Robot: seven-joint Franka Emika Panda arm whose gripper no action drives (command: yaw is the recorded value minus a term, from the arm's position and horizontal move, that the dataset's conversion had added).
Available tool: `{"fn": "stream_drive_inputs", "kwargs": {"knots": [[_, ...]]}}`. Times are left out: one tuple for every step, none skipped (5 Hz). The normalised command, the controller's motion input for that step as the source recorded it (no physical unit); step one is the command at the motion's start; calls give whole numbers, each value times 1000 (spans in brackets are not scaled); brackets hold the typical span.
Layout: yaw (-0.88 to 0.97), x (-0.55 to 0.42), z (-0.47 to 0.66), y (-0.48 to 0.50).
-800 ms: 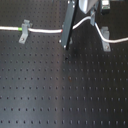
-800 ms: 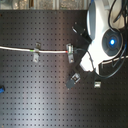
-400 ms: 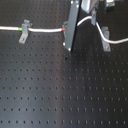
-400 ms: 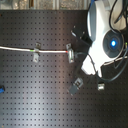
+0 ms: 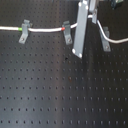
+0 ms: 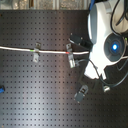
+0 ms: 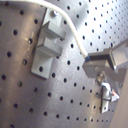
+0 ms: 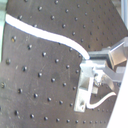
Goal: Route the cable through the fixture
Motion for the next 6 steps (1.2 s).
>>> {"fn": "stream_drive_inputs", "kwargs": {"knots": [[-1000,-90,-102,42],[-1000,-97,-110,36],[-869,-172,-122,112],[-266,-42,-254,384],[-143,19,-62,187],[-257,186,4,-10]]}}
